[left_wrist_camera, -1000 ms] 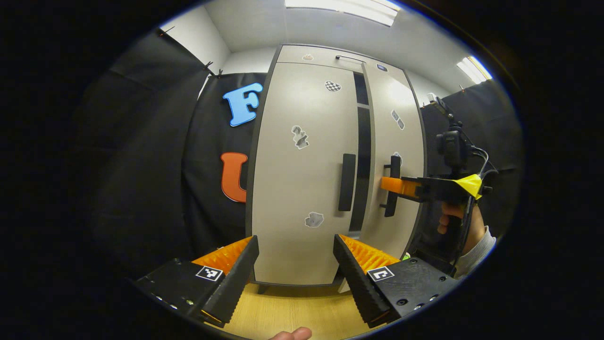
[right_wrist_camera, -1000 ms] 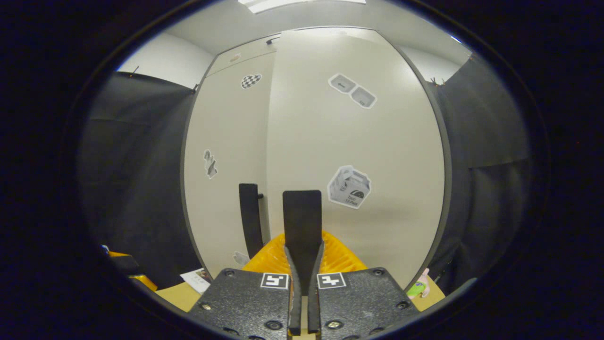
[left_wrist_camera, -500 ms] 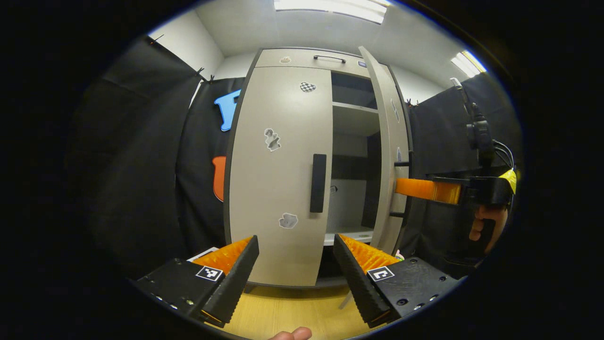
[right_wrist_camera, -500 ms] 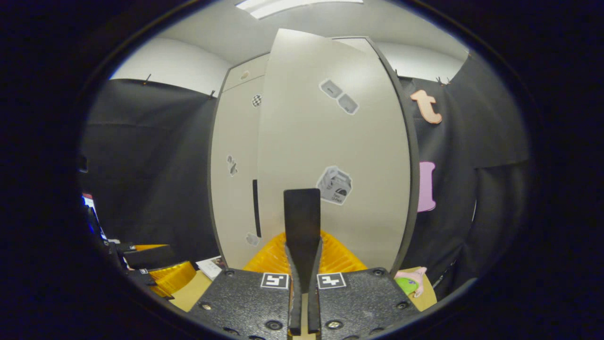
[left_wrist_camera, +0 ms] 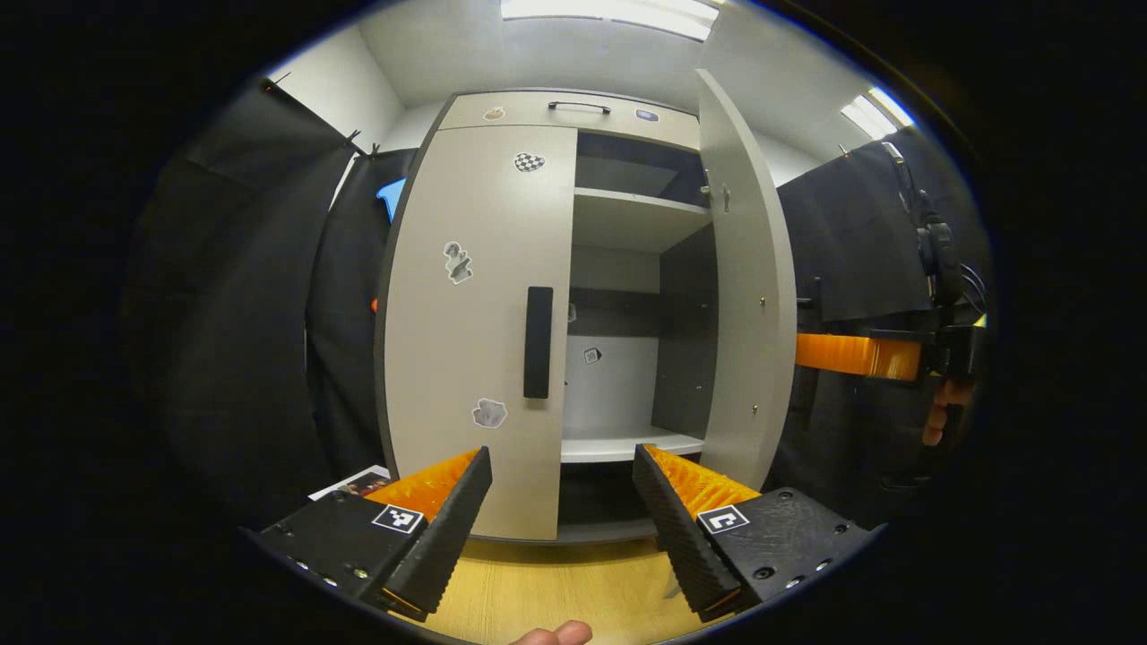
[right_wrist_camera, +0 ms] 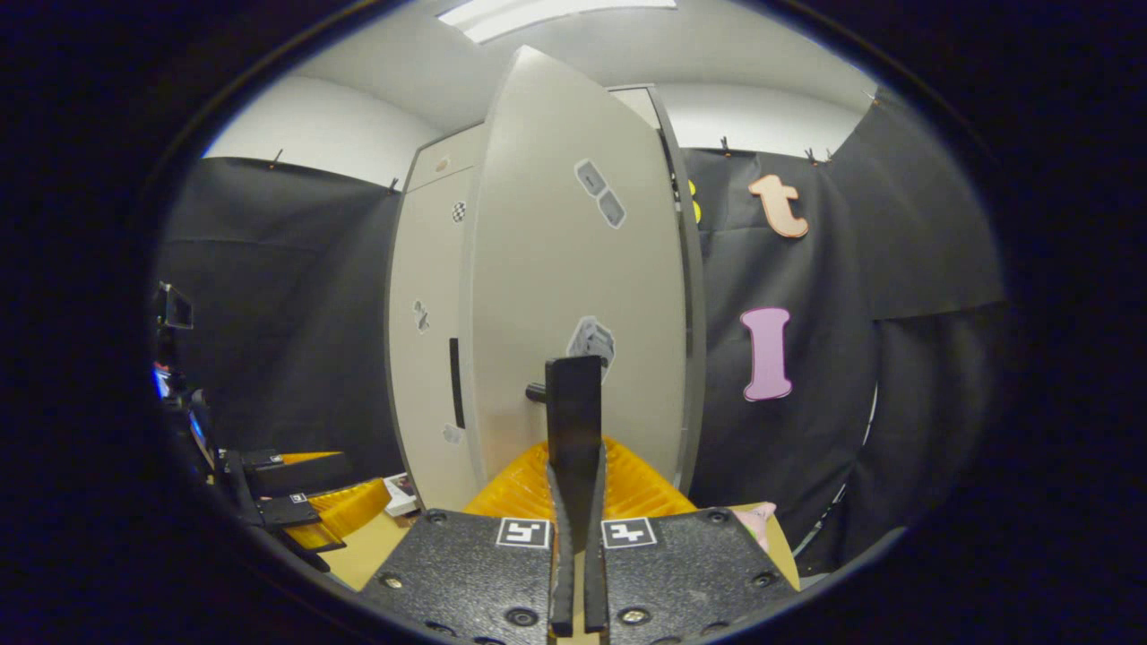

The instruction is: Open the right door of the double-door shoe cabinet with the right hand, and open the left door with the left hand.

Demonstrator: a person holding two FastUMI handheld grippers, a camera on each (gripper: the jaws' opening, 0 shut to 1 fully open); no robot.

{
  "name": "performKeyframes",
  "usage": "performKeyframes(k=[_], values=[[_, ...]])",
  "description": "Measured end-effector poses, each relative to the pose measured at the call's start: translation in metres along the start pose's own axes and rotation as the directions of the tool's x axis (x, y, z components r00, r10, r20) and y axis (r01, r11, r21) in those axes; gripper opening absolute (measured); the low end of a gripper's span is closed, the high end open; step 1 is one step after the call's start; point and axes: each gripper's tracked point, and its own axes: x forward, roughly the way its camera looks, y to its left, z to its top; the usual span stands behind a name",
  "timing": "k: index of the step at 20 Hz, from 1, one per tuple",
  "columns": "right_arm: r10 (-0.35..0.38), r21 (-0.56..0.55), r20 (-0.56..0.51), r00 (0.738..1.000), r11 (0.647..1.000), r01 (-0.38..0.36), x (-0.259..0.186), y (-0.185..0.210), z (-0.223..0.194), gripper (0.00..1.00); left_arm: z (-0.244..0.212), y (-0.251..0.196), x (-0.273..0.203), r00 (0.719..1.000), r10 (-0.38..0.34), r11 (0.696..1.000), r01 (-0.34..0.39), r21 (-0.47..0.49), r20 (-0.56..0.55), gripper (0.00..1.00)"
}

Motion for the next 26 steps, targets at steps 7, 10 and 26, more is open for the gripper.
performKeyframes(k=[7, 10, 26], values=[[-0.072, -0.012, -0.001, 0.997, 0.997, 0.072, -0.014, -0.033, 0.001, 0.07, -0.003, -0.006, 0.011, 1.0, -0.005, 1.0, 0.005, -0.013, -0.006, 0.95], [-0.105, -0.008, 0.005, 0.994, 0.994, 0.105, -0.018, -0.047, 0.002, 0.07, -0.005, -0.007, 0.017, 1.0, -0.007, 1.0, 0.007, -0.011, -0.008, 0.95], [-0.26, -0.035, 0.028, 0.965, 0.965, 0.261, -0.055, -0.08, -0.003, 0.04, -0.013, 0.006, 0.031, 1.0, 0.009, 1.0, -0.009, -0.009, -0.019, 0.95]])
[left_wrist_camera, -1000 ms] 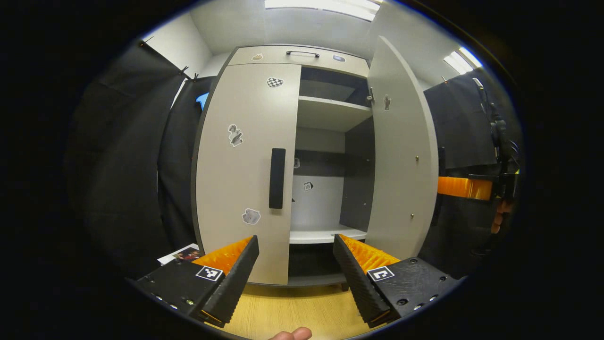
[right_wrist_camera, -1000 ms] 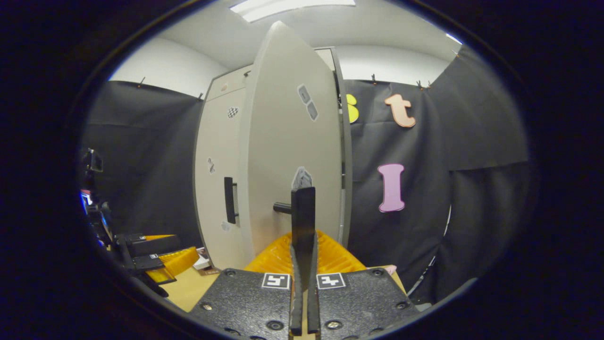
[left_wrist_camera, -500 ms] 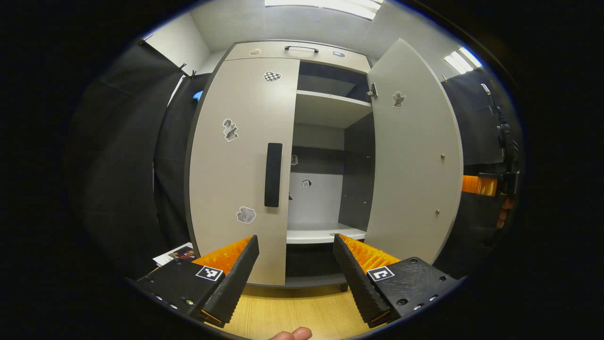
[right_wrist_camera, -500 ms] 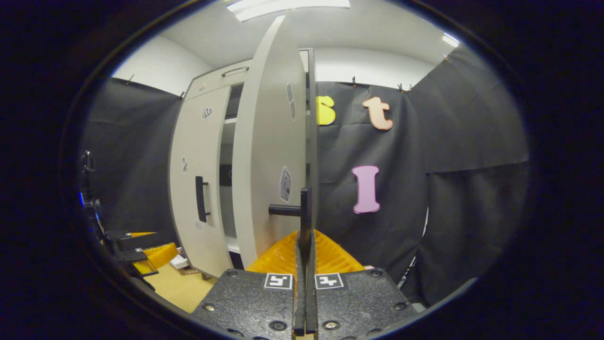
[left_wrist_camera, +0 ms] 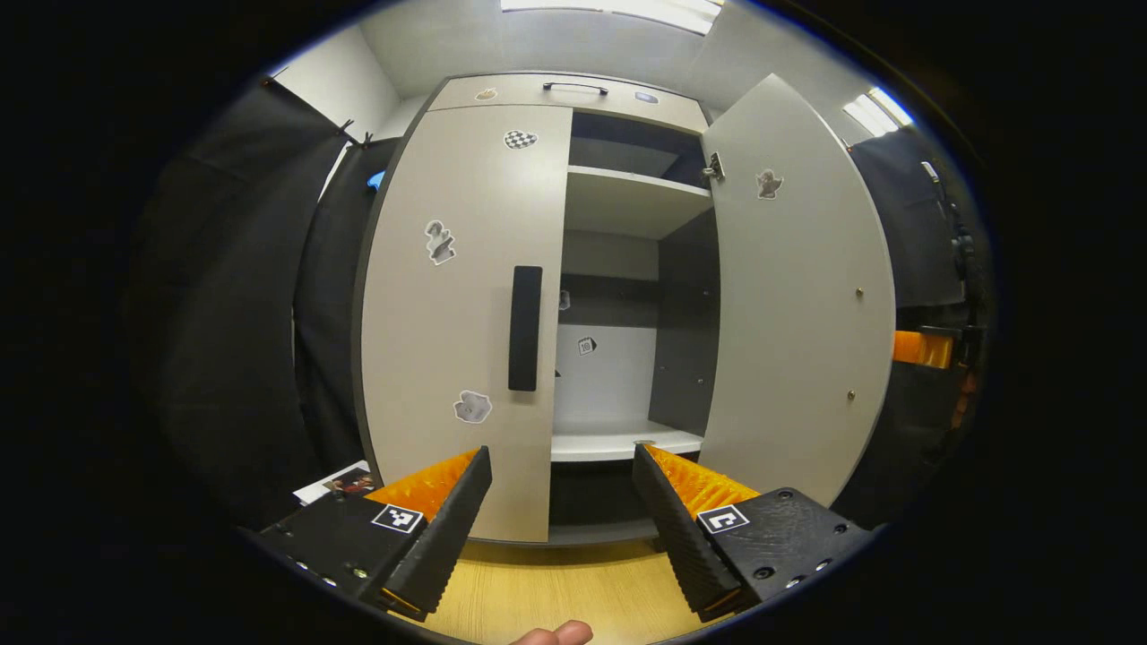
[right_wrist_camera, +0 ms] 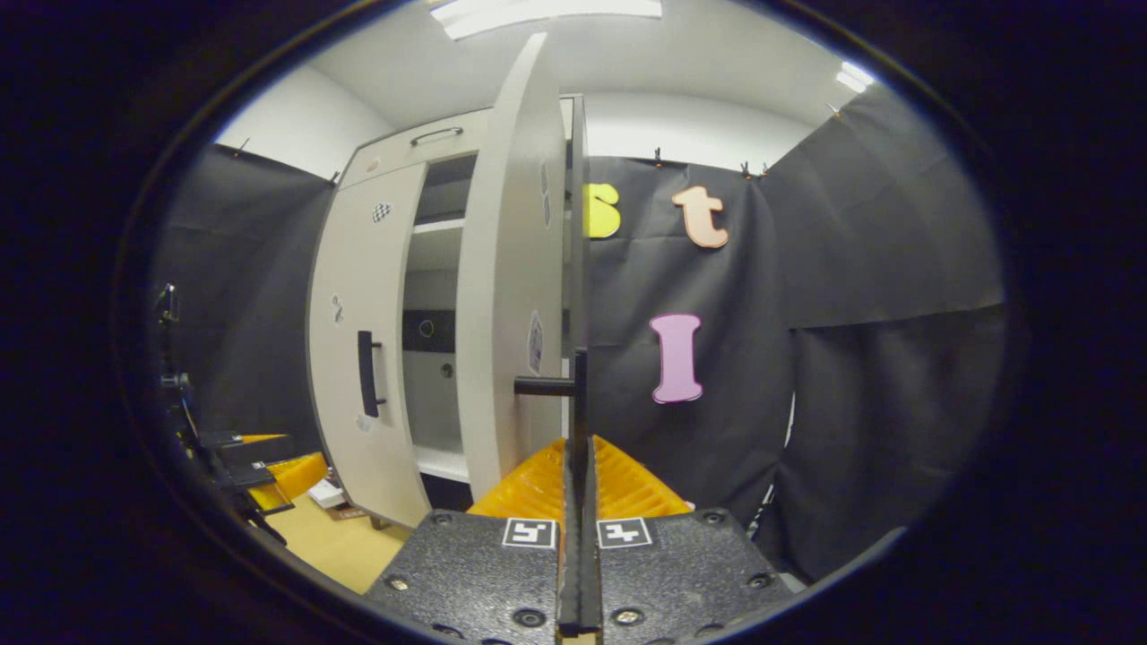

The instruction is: Open the right door of the double-door shoe cabinet with the right hand, and open the left door with the left hand.

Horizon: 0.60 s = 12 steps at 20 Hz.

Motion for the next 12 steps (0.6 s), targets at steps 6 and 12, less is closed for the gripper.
performKeyframes(k=[6, 12], values=[[0.096, 0.044, 0.029, 0.995, 0.994, -0.097, -0.048, 0.053, 0.006, 0.04, 0.002, 0.019, 0.004, 1.0, 0.029, 0.999, -0.029, -0.017, 0.0, 0.95], [0.114, 0.035, 0.023, 0.993, 0.993, -0.115, -0.011, 0.093, -0.01, 0.04, 0.011, 0.037, -0.007, 0.999, 0.045, 0.999, -0.045, -0.005, 0.025, 0.95]])
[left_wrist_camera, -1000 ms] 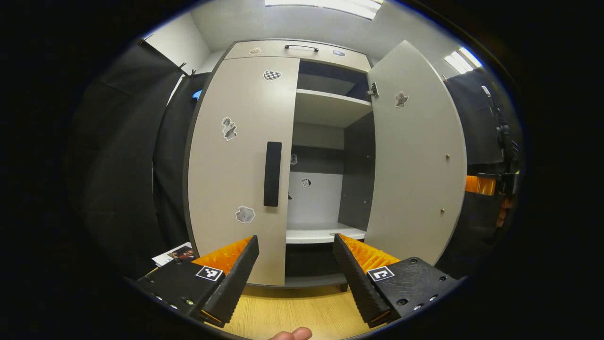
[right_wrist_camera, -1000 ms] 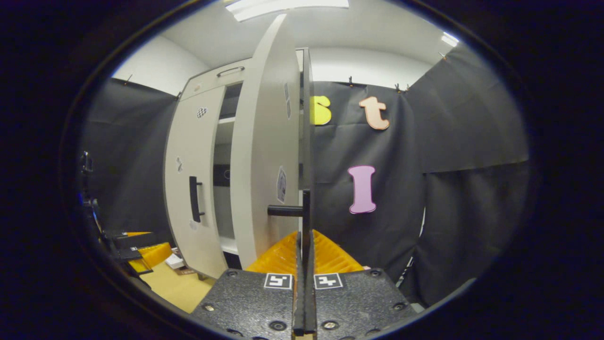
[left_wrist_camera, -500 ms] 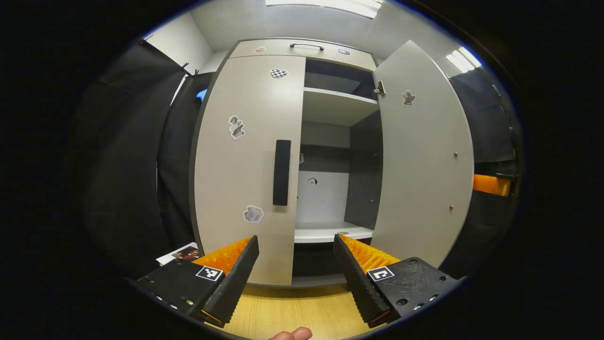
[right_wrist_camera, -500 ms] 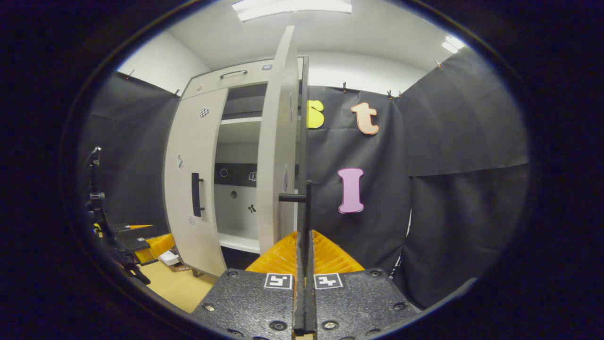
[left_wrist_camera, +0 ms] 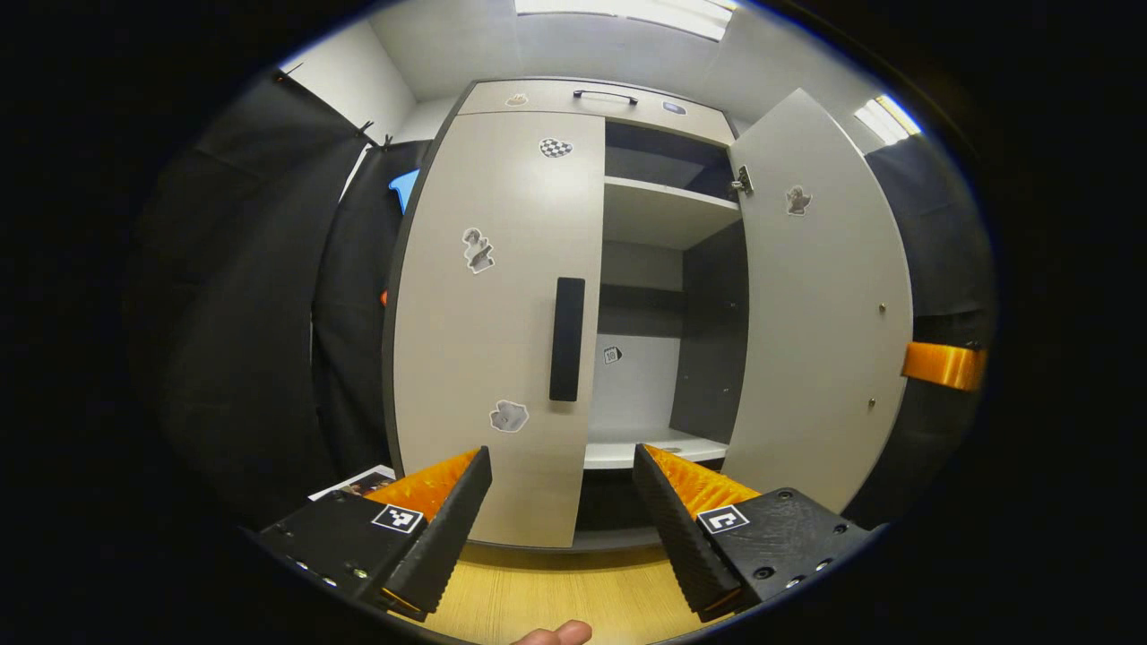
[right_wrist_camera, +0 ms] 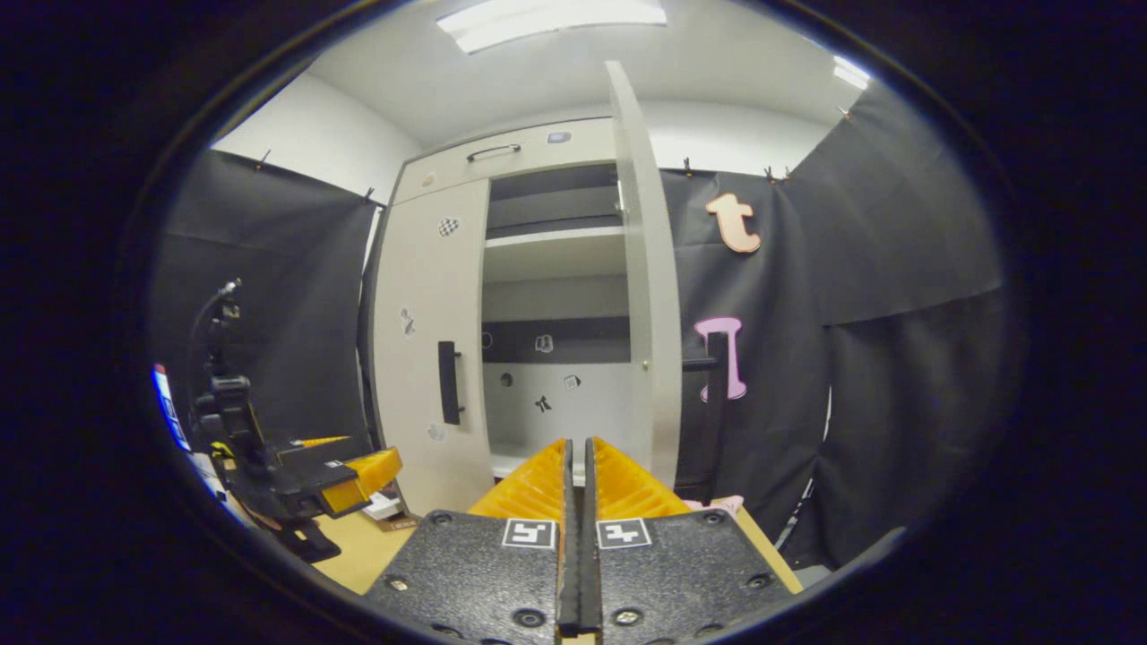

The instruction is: Open the right door of the double-door shoe cabinet with the right hand, and open the left door with the left hand.

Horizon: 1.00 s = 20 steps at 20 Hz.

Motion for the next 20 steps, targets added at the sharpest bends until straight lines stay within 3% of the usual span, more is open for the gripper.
performKeyframes(k=[3, 5, 6, 8, 9, 12, 15, 20], values=[[0.023, -0.008, -0.026, 0.999, 1.0, -0.023, 0.017, 0.017, -0.016, 0.05, 0.007, 0.013, -0.003, 1.0, 0.016, 1.0, -0.016, 0.017, 0.012, 0.95], [0.008, -0.001, -0.04, 0.999, 1.0, -0.008, 0.024, 0.018, -0.025, 0.23, 0.012, 0.018, -0.002, 1.0, 0.021, 0.999, -0.022, 0.027, 0.016, 0.95], [-0.002, -0.01, -0.04, 0.999, 1.0, 0.002, 0.025, 0.017, -0.028, 0.53, 0.013, 0.019, 0.001, 1.0, 0.02, 0.999, -0.02, 0.028, 0.018, 0.95], [-0.009, -0.023, -0.037, 0.999, 1.0, 0.008, 0.029, 0.021, -0.03, 0.83, 0.018, 0.018, 0.006, 1.0, 0.004, 1.0, -0.004, 0.027, 0.018, 0.95], [-0.007, -0.018, -0.037, 0.999, 1.0, 0.006, 0.033, 0.023, -0.031, 0.9, 0.022, 0.016, 0.009, 1.0, -0.009, 1.0, 0.008, 0.024, 0.024, 0.95], [-0.002, -0.003, -0.05, 0.999, 1.0, 0.002, 0.035, 0.024, -0.035, 0.98, 0.038, 0.006, 0.029, 0.998, -0.053, 0.999, 0.052, 0.015, 0.038, 0.95], [0.008, 0.002, -0.058, 0.998, 1.0, -0.008, 0.033, 0.025, -0.038, 0.98, 0.057, -0.008, 0.065, 0.993, -0.11, 0.994, 0.11, 0.01, 0.051, 0.95], [0.027, 0.017, -0.073, 0.997, 1.0, -0.026, 0.026, 0.025, -0.042, 0.98, 0.064, -0.013, 0.14, 0.995, -0.097, 0.995, 0.096, 0.042, 0.022, 0.95]])
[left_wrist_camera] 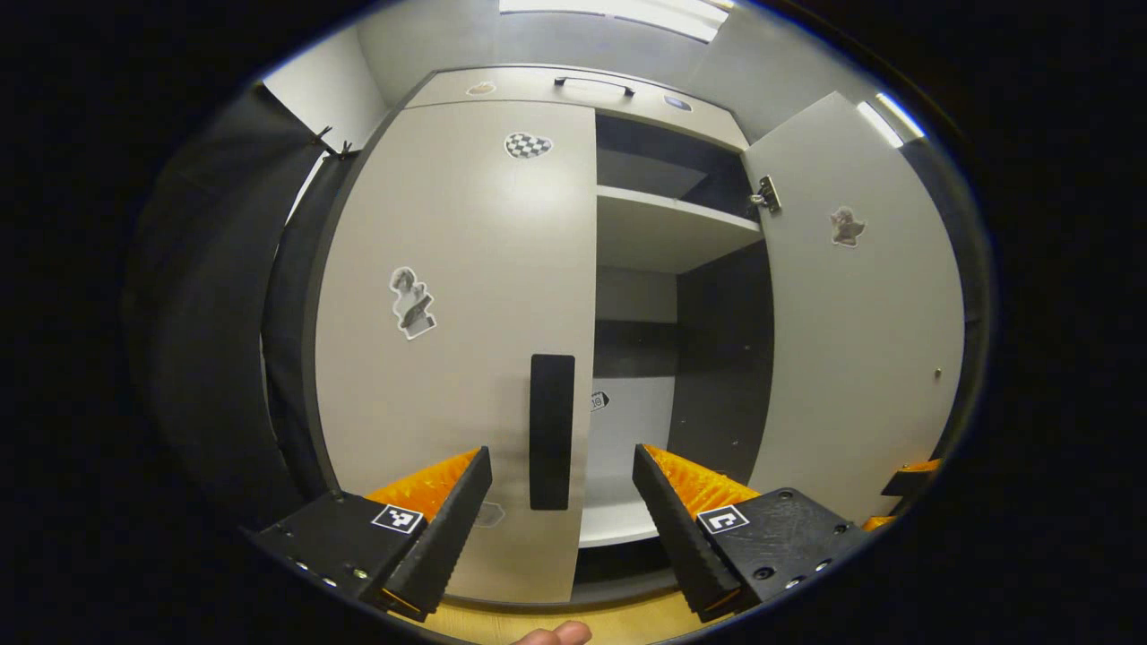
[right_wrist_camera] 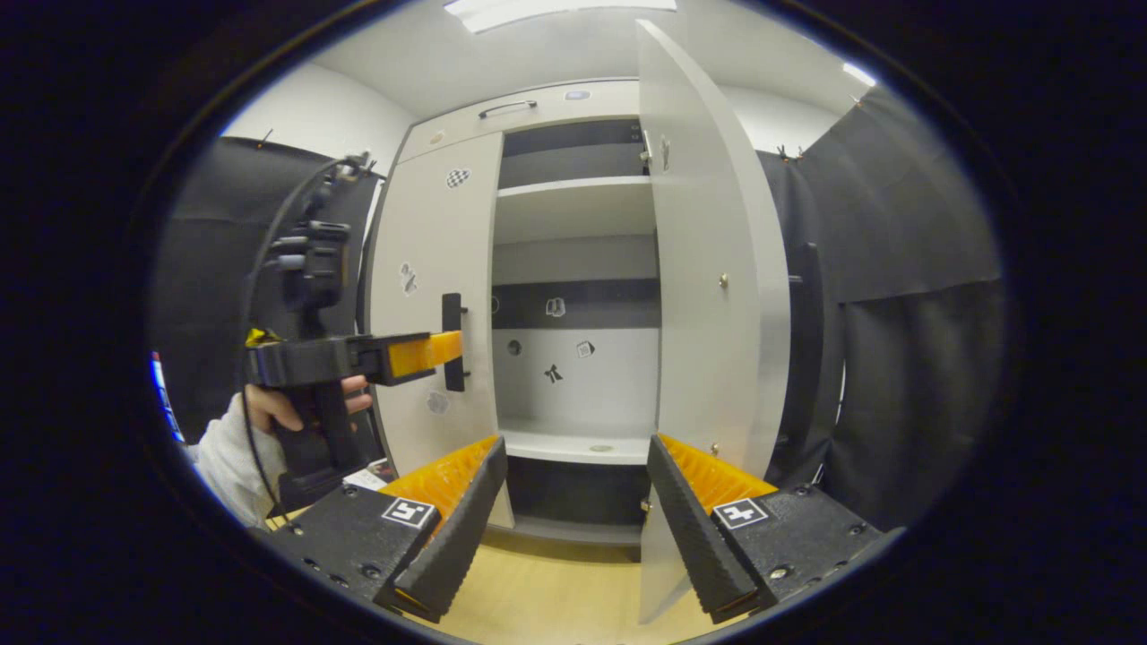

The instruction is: Open the right door of the double-door shoe cabinet with the right hand, and open the left door with the left hand.

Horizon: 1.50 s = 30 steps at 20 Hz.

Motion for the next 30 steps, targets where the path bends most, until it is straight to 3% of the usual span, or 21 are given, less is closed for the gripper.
performKeyframes(k=[6, 13, 14, 17, 18, 19, 20, 21, 22, 23, 30], values=[[0.007, -0.005, 0.015, 1.0, 1.0, -0.007, -0.005, -0.005, 0.004, 0.96, -0.014, -0.001, 0.041, 1.0, 0.016, 1.0, -0.016, 0.0, -0.023, 0.95], [0.026, -0.011, 0.024, 0.999, 1.0, -0.025, -0.004, -0.004, 0.005, 0.96, -0.014, 0.011, 0.048, 0.997, 0.067, 0.997, -0.068, -0.031, -0.036, 0.91], [0.027, -0.011, 0.025, 0.999, 1.0, -0.027, -0.003, -0.004, 0.006, 0.96, -0.015, 0.02, 0.049, 0.994, 0.098, 0.995, -0.1, -0.03, -0.04, 0.87], [0.036, -0.012, 0.028, 0.999, 0.999, -0.036, -0.002, -0.003, 0.005, 0.96, -0.016, 0.015, 0.044, 0.995, 0.074, 0.993, -0.079, -0.087, -0.06, 0.33], [0.037, -0.014, 0.027, 0.999, 0.999, -0.036, -0.001, -0.003, 0.005, 0.96, -0.014, 0.015, 0.046, 0.995, 0.082, 0.995, -0.085, -0.06, -0.06, 0.4], [0.036, -0.016, 0.03, 0.999, 0.999, -0.035, -0.001, -0.003, 0.005, 0.96, -0.017, 0.016, 0.053, 0.995, 0.087, 0.995, -0.089, -0.037, -0.057, 0.24], [0.036, -0.016, 0.032, 0.999, 0.999, -0.035, -0.001, -0.004, 0.006, 0.96, -0.014, 0.015, 0.048, 0.995, 0.087, 0.996, -0.088, -0.027, -0.042, 0.23], [0.038, -0.014, 0.035, 0.999, 0.999, -0.037, -0.001, -0.003, 0.005, 0.96, -0.016, 0.015, 0.05, 0.996, 0.082, 0.996, -0.083, -0.03, -0.045, 0.05], [0.038, -0.014, 0.034, 0.999, 0.999, -0.038, -0.001, -0.003, 0.005, 0.96, -0.016, 0.015, 0.049, 0.996, 0.073, 0.996, -0.075, -0.039, -0.043, 0.14], [0.036, -0.015, 0.034, 0.999, 0.999, -0.035, -0.001, -0.003, 0.005, 0.96, -0.016, 0.015, 0.048, 0.997, 0.067, 0.997, -0.068, -0.033, -0.044, 0.1], [0.016, -0.017, 0.023, 1.0, 1.0, -0.016, 0.002, -0.006, 0.0, 0.96, -0.016, 0.015, 0.043, 0.996, 0.084, 0.996, -0.084, -0.004, -0.034, 0.1]])
